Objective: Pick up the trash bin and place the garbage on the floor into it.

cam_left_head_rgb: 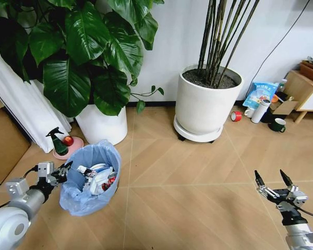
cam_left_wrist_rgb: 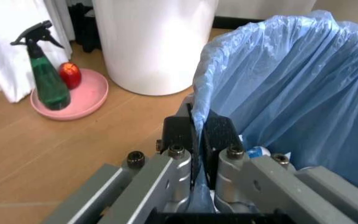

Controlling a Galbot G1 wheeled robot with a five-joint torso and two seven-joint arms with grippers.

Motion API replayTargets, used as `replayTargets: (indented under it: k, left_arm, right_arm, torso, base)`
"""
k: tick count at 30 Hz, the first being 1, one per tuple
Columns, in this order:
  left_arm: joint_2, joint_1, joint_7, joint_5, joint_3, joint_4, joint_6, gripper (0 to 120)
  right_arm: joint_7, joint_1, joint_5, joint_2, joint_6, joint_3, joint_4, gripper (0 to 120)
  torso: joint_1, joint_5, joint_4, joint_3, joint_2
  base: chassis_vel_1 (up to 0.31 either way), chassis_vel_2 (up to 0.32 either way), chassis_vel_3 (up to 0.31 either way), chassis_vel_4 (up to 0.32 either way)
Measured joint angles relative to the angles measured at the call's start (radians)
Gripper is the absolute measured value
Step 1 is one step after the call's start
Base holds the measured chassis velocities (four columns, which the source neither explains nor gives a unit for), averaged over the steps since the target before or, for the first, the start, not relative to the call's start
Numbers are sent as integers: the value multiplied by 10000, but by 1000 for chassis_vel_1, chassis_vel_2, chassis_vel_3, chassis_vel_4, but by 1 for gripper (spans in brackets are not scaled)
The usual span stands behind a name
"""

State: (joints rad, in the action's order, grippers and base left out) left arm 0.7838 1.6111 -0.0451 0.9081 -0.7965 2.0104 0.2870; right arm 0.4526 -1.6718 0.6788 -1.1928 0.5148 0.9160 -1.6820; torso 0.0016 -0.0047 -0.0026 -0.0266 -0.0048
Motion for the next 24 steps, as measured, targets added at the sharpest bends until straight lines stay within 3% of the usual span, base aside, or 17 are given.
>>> replayTargets:
  k: [24]
  left_arm:
    - [-89, -240, -17, 222, 7, -166, 14, 0]
  right_arm:
    - [51, 54, -10, 96, -11, 24, 1, 100]
  torso:
    - [0, 2, 2, 0, 0]
  base:
    - [155, -154, -158, 154]
